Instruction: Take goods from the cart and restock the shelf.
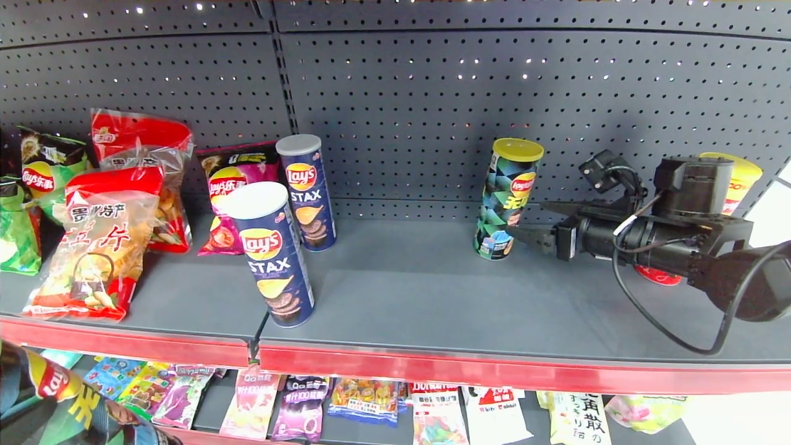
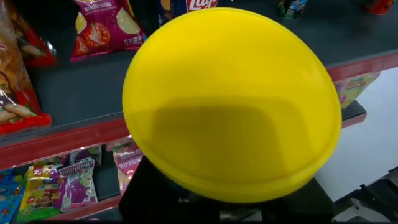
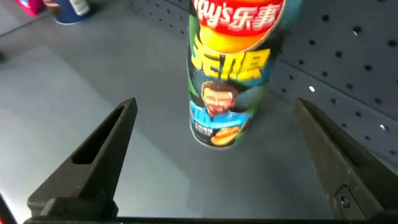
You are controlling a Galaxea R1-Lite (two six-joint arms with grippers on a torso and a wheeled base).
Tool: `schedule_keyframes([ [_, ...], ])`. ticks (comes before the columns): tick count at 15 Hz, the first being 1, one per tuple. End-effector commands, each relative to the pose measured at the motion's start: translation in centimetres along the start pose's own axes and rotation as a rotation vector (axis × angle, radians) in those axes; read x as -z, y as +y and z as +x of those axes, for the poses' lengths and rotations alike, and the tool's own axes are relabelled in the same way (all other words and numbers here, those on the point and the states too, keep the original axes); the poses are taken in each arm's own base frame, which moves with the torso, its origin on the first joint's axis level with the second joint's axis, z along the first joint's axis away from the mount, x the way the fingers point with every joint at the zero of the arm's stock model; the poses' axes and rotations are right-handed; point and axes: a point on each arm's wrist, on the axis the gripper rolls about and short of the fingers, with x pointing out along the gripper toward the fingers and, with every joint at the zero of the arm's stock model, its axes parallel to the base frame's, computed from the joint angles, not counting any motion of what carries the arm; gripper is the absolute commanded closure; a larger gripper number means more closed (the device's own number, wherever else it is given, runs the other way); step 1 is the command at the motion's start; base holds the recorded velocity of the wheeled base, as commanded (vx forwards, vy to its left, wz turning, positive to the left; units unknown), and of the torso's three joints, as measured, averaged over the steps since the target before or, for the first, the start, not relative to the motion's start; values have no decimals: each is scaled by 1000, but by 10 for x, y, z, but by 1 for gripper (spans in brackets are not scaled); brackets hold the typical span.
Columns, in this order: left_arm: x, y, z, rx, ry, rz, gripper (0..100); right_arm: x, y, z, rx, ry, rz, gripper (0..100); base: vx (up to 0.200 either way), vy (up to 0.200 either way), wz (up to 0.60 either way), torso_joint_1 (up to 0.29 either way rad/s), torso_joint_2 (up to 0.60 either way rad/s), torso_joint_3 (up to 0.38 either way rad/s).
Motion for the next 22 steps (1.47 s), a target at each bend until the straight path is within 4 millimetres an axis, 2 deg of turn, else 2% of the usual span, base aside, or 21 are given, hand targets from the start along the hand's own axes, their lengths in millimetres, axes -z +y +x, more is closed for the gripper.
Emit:
schedule_keyframes([
  [1,0,0,0,0,0,0,100,0,-3,6,-24,-6,0,0,0,0,0,0,0,0],
  [13,0,0,-1,0,-6,2,100,-1,-7,35,-123,-36,-47,0,0,0,0,0,0,0],
  [18,0,0,-1,0,-6,2,100,-3,-12,55,-120,-54,-60,0,0,0,0,0,0,0],
  [22,1,0,-1,0,-1,0,100,-4,-8,59,-122,-51,-54,0,0,0,0,0,0,0],
])
